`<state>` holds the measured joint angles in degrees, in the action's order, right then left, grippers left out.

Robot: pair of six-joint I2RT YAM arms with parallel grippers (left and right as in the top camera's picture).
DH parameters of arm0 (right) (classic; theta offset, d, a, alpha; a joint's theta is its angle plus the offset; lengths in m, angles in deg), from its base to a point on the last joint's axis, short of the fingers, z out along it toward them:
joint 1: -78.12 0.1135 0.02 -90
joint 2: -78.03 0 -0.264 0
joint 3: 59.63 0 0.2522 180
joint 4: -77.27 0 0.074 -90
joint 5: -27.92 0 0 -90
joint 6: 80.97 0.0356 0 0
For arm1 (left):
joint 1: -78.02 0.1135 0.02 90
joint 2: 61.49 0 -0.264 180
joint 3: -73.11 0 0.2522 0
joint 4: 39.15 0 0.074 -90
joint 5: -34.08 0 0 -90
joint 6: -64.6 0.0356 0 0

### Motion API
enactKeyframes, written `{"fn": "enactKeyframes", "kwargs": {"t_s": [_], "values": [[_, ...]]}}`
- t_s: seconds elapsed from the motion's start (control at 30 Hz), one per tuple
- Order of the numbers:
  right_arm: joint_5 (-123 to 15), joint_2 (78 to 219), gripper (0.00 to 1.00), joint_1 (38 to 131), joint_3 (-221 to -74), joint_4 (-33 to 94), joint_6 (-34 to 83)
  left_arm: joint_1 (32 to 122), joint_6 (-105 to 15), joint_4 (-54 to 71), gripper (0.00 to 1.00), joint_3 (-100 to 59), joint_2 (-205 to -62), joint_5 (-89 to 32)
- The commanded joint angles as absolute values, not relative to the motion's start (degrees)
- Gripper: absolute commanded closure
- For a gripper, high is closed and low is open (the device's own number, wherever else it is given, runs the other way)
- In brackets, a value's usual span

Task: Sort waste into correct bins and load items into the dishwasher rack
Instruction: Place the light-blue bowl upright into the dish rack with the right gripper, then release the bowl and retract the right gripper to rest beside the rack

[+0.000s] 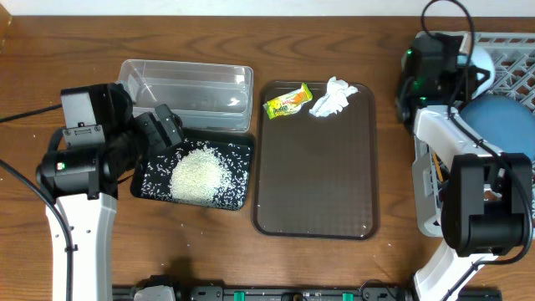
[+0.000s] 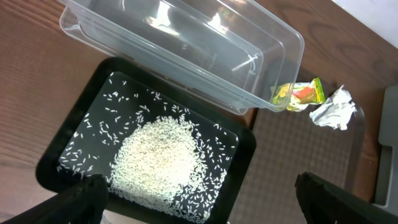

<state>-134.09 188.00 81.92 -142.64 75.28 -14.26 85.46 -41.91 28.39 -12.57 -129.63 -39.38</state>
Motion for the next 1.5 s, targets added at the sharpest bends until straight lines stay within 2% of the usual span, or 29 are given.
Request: {"fn": "enactKeyframes", "kwargs": {"t_s": [0.0,0.1,0.47,0.5,0.53,0.63,0.7,0.77,1.3,1.47], "values": [[-132.45,187.87,0.99,83.97,-143.12,72.81,-11.59,85.72,-41.78,28.55,0.02,-12.88,-129.76,-39.32],[-132.12,187.87,0.99,84.32,-143.12,69.84,-8.33,85.72,-41.78,28.55,0.02,-12.88,-129.76,-39.3],[-132.12,187.87,0.98,83.47,-143.12,69.31,-8.14,85.72,-41.8,28.57,0.02,-12.88,-129.76,-39.32],[-132.08,187.87,0.95,83.8,-143.12,68.5,-8.11,85.72,-41.8,28.55,0.02,-12.88,-129.76,-39.32],[-132.03,187.87,0.85,84.23,-143.12,67.72,-8.11,85.72,-41.78,28.55,0.02,-12.88,-129.76,-39.32],[-131.62,187.87,0.47,85.72,-143.12,66.69,-8.14,85.72,-41.8,28.55,0.02,-12.88,-129.76,-39.32],[-131.62,187.85,0.36,86.44,-143.12,66.97,-8.14,85.72,-41.8,28.55,0.02,-12.88,-129.76,-39.32],[-131.51,187.74,0.3,86.86,-143.14,67.17,-8.14,85.72,-41.78,28.55,0.02,-12.88,-129.76,-39.32],[-127.57,177.14,0.28,94.2,-143.14,66.53,-9.05,85.72,-41.78,28.55,0.02,-12.88,-129.76,-39.32],[-124.32,170.5,0.27,98.83,-143.14,59.54,-8.44,85.72,-41.78,28.55,0.02,-12.88,-129.76,-39.32]]}}
